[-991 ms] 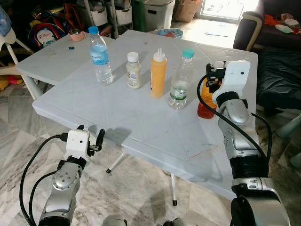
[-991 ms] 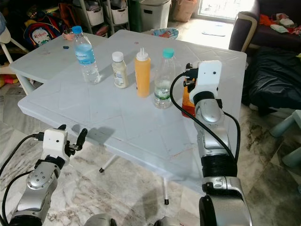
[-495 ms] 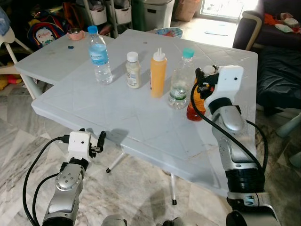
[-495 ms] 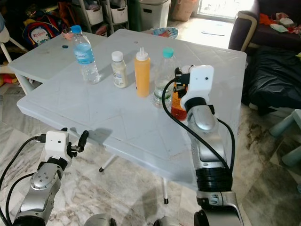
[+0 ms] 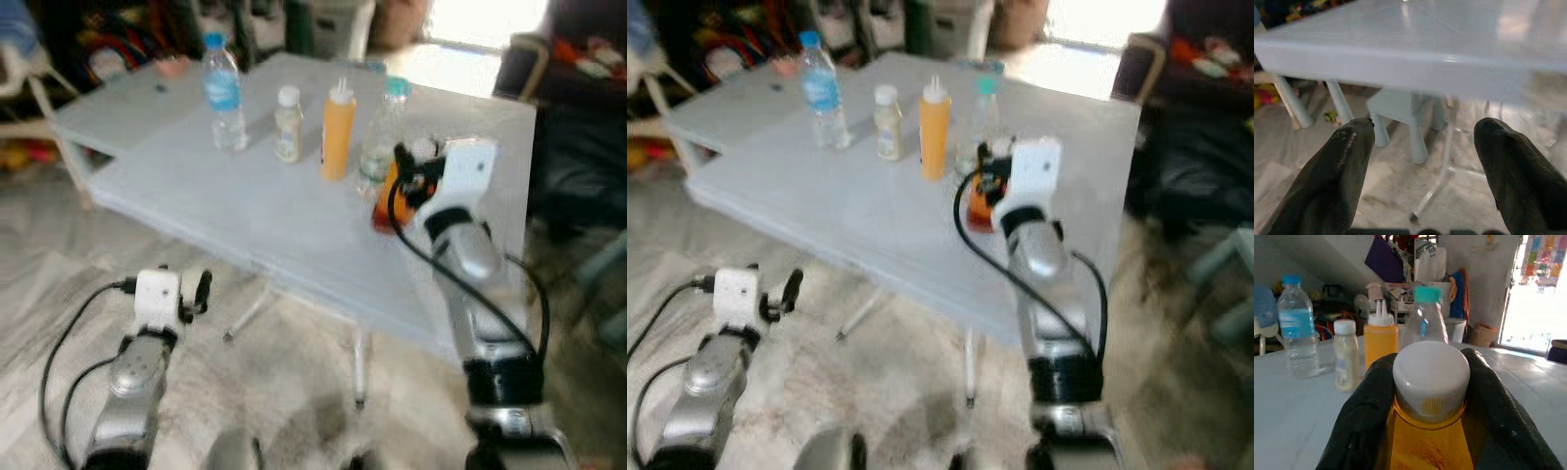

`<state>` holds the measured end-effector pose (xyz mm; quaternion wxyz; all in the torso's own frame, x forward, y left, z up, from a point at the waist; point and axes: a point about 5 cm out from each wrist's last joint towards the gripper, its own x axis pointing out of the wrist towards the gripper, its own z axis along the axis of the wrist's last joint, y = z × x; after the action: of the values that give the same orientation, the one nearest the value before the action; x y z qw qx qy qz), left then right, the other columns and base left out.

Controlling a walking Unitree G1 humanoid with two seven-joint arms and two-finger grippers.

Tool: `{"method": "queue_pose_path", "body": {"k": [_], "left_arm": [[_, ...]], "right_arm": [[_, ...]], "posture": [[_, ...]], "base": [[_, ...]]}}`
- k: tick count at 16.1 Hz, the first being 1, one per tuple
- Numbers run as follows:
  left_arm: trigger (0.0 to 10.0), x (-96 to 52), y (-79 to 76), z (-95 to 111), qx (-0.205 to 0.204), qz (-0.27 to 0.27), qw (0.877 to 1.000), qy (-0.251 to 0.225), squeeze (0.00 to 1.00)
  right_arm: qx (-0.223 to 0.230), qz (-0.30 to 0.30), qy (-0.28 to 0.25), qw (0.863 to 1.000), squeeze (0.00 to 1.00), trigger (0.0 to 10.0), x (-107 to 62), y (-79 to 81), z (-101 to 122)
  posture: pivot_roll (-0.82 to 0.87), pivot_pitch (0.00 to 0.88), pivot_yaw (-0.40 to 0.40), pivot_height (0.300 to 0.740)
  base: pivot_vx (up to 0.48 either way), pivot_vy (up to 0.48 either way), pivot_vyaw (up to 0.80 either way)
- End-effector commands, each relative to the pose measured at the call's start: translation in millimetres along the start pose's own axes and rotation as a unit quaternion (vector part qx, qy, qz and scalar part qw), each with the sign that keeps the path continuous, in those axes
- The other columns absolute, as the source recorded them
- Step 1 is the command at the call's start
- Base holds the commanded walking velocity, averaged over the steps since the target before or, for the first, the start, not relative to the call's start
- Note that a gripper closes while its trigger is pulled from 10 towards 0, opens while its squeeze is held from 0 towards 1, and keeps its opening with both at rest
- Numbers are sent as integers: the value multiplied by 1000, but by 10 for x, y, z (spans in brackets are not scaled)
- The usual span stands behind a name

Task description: Restocking fridge

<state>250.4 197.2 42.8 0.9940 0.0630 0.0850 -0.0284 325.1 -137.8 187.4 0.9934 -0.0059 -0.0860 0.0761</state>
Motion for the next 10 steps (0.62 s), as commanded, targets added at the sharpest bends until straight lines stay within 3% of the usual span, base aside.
{"method": "queue_pose_path", "body": {"k": [1, 3, 8, 10], "left_arm": [[10000, 5, 31, 2, 5, 1, 1000, 2, 0], [10000, 6, 45, -9, 9, 1, 1000, 5, 0], [10000, 1, 66, -18, 13, 2, 1000, 7, 0], [10000, -19, 73, -30, 13, 7, 1000, 7, 0]], "right_arm": [[6, 3, 30, 1000, 0, 10000, -29, 1, -117], [-1, 28, 29, 999, 0, 10000, -30, 64, -133], [0, 65, 18, 998, 0, 10000, -57, 175, -137], [-8, 90, 9, 996, 0, 10000, -74, 256, -128]], "posture": [[84, 0, -1, 740], [88, 0, -4, 740], [96, 0, -7, 740], [101, 0, -10, 740]], "base": [[-330, 0, 0], [-330, 0, 0], [-314, 0, 800], [0, 0, 800]]}}
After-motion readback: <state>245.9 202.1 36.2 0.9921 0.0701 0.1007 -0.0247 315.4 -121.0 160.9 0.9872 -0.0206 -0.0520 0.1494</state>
